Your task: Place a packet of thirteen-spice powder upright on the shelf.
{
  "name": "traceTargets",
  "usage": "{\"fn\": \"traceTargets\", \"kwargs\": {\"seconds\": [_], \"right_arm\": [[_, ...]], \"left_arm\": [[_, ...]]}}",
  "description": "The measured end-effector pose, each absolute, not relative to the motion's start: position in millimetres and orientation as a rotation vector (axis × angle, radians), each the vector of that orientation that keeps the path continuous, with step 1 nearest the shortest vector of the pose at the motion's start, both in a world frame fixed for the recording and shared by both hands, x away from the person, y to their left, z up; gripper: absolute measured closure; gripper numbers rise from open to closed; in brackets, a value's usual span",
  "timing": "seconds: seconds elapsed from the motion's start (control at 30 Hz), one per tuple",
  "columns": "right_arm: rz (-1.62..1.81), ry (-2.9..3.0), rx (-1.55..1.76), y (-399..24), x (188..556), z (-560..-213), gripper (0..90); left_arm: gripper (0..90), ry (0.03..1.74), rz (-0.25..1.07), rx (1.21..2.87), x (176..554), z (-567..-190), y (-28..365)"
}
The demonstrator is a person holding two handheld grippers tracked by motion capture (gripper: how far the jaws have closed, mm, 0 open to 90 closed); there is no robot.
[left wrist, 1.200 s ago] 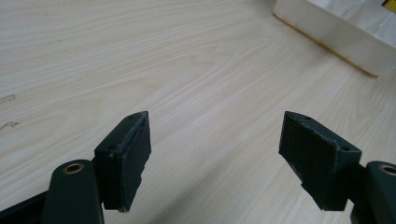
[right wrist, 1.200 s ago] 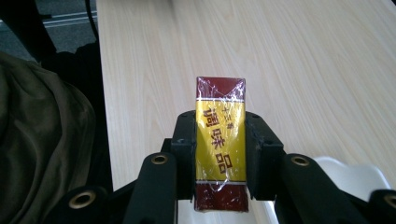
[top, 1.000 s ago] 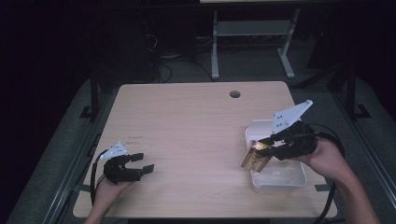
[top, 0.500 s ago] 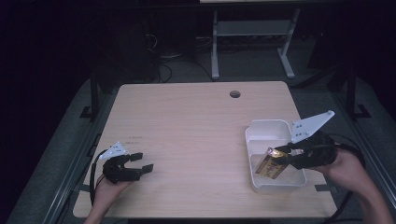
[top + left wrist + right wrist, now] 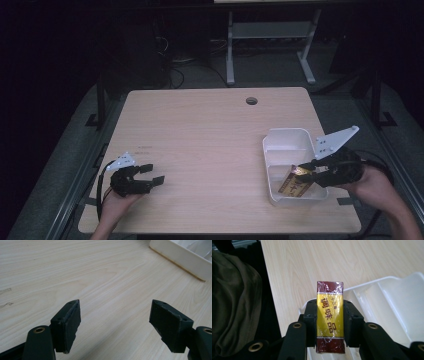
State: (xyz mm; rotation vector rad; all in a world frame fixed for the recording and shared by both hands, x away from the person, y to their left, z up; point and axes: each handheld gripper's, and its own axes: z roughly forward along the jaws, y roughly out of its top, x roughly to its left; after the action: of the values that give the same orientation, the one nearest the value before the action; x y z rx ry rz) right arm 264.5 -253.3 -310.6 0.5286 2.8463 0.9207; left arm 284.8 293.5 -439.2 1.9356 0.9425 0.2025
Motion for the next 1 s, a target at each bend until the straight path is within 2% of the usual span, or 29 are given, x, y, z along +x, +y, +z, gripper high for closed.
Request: {"fn": "traceTargets", "kwargs": {"seconds": [0.53, 0.7, 1.0], "right_arm": [[0.859, 2.908, 0.582, -247, 288, -353, 67.3], [0.879, 2.891, 0.596, -249, 288, -354, 66.0], [0.857, 2.871, 0.624, -252, 284, -352, 56.7]], "left_arm": [[24.6, 0.953, 0.198, 1.933, 286, -440, 294], [24.6, 0.952, 0.196, 1.94, 286, -441, 293], [24.6, 0.948, 0.193, 1.938, 285, -441, 291]]}}
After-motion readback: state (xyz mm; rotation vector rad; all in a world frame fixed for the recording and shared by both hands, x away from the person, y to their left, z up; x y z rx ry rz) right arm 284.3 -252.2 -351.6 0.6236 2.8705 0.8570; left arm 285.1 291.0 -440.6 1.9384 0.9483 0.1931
